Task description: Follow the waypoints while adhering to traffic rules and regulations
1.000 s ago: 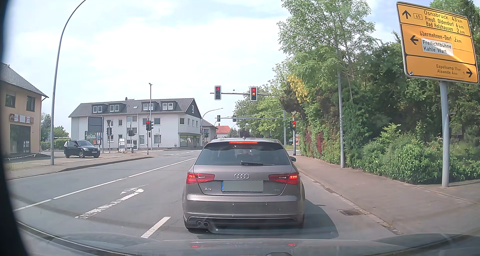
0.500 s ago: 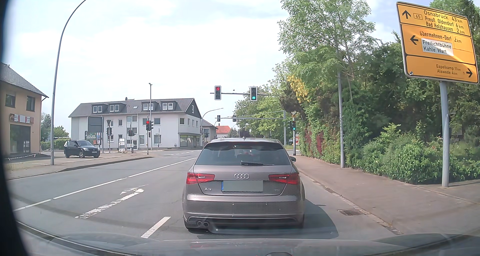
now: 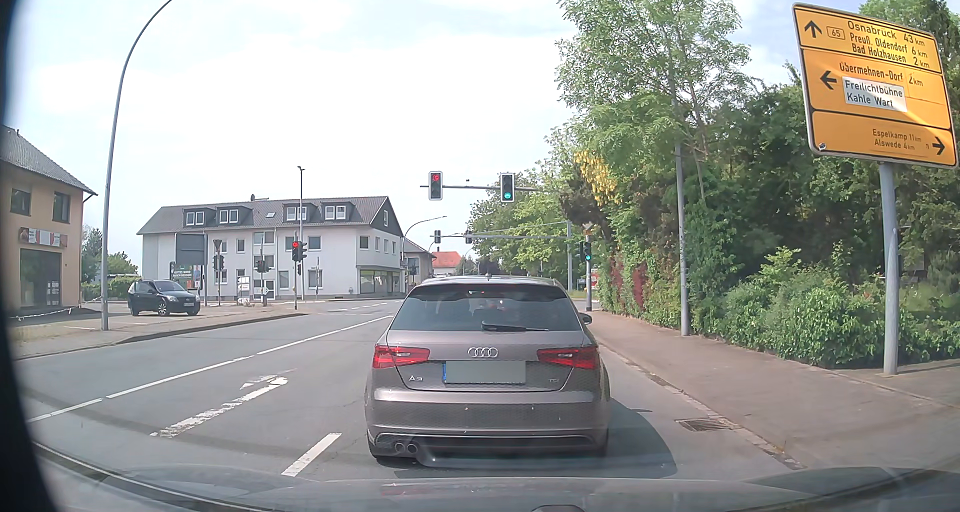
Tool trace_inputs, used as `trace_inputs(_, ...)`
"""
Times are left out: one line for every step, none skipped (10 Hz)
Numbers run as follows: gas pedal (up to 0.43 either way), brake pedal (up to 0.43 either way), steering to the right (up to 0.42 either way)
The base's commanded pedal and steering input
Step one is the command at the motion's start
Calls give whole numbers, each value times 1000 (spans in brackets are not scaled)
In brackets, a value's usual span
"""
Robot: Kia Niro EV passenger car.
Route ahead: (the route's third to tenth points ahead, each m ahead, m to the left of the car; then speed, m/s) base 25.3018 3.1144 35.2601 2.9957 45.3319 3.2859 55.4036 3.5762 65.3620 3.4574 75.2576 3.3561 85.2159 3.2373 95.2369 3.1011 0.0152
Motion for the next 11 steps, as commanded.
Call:
trace_inputs(0,0,-4)
trace_inputs(0,0,-4)
trace_inputs(0,0,-5)
trace_inputs(0,0,-5)
trace_inputs(0,0,-5)
trace_inputs(8,0,-4)
trace_inputs(79,0,-4)
trace_inputs(98,0,-5)
trace_inputs(110,0,-4)
trace_inputs(110,0,-5)
trace_inputs(118,0,-5)
